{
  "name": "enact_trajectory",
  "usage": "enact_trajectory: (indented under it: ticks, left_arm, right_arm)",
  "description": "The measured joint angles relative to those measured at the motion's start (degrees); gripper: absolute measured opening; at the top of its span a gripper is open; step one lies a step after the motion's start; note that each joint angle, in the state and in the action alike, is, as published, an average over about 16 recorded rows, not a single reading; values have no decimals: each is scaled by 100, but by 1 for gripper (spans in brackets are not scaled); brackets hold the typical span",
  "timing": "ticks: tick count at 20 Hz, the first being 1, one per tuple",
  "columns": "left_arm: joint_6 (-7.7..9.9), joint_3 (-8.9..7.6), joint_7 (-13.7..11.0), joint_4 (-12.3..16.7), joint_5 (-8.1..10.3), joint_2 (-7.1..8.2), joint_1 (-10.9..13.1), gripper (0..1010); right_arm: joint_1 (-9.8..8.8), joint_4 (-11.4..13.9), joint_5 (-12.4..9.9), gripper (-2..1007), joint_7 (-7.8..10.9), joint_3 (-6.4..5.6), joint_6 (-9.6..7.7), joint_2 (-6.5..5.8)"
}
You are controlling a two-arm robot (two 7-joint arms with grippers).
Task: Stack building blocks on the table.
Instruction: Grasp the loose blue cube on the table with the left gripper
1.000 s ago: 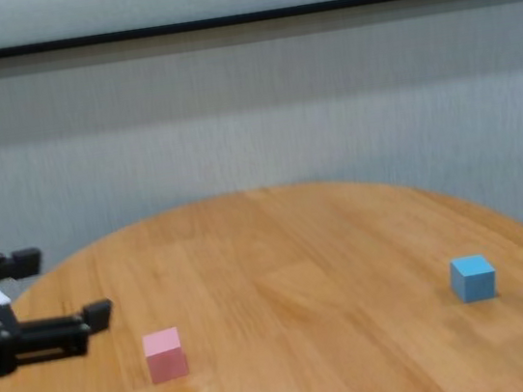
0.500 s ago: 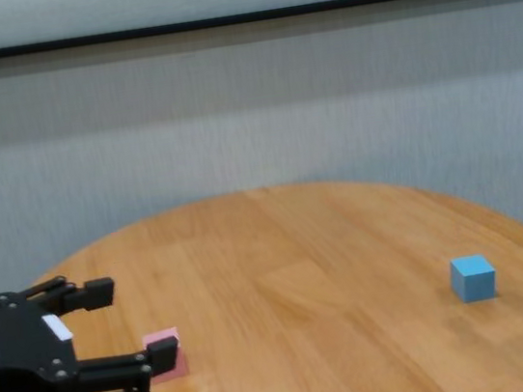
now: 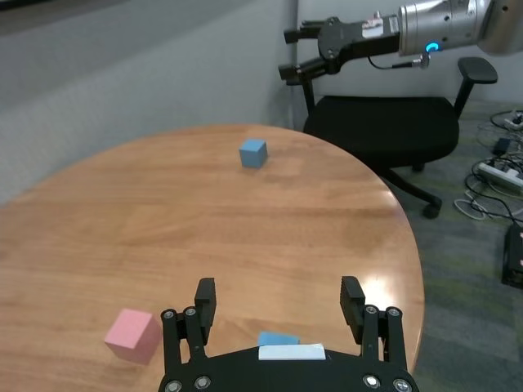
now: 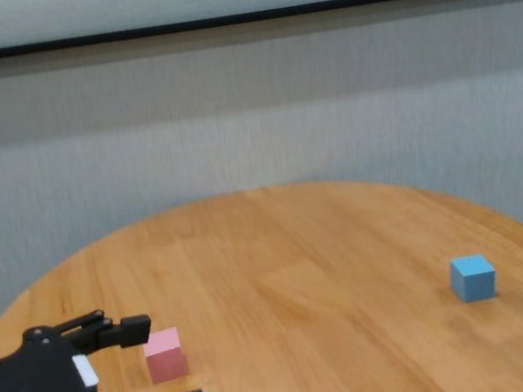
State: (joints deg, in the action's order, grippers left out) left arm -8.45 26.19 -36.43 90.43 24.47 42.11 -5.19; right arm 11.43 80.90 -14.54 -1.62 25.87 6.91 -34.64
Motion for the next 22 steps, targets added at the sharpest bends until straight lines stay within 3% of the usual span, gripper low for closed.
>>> enact_trajectory:
  ticks: [11, 22]
  left_arm:
    - [-132, 160, -586, -666, -119, -231, -341, 999]
    - [-115, 326, -797, -979, -194, -409, -529, 999]
  right_arm:
    - [0, 0, 0, 1003, 0, 0, 0, 0]
    - [0, 0, 0, 1003, 0, 0, 0, 0]
